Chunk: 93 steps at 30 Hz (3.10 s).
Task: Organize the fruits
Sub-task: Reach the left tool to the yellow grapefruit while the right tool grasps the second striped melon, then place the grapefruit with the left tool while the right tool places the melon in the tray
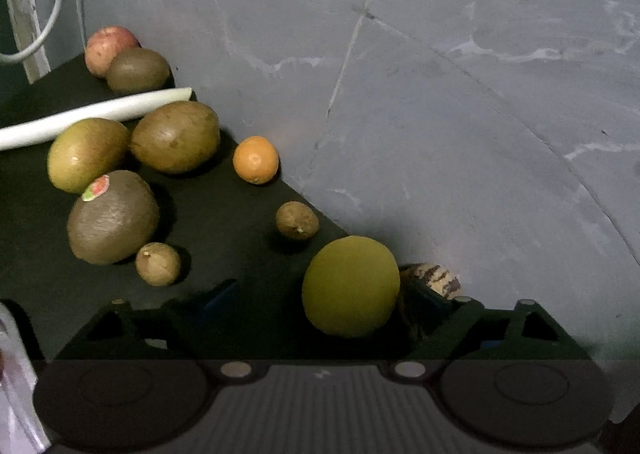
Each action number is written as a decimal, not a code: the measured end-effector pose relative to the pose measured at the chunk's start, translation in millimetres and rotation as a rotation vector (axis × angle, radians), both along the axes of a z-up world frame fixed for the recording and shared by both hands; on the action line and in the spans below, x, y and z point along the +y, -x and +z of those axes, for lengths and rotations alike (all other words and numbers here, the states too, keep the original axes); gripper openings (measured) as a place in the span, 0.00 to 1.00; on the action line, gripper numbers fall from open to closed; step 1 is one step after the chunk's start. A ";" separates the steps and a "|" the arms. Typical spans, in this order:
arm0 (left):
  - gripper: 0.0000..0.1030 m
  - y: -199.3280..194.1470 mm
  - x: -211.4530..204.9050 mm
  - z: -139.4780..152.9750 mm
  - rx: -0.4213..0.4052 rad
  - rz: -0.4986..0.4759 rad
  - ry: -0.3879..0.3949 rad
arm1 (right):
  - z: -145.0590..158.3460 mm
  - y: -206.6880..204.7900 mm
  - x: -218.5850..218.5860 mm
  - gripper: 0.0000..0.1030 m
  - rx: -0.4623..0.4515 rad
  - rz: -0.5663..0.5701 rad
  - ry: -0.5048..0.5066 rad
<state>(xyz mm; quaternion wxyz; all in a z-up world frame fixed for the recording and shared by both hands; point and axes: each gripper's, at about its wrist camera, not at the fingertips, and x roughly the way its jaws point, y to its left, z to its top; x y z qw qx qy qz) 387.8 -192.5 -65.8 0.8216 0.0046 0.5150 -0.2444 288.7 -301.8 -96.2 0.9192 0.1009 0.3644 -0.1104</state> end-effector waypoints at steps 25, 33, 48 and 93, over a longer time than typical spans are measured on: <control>0.57 -6.2 12.6 -10.5 0.076 0.057 0.103 | -3.8 9.5 -1.4 0.47 -0.045 0.035 0.009; 0.56 17.8 47.2 -10.5 0.128 0.168 0.159 | -0.6 26.3 4.6 0.46 -0.049 0.127 -0.034; 0.56 59.8 120.6 14.0 0.061 0.353 0.195 | 16.9 47.1 50.1 0.46 -0.079 0.288 -0.090; 0.57 113.7 307.5 -2.5 -0.066 0.813 0.090 | 16.5 -10.9 230.9 0.46 -0.048 0.811 -0.065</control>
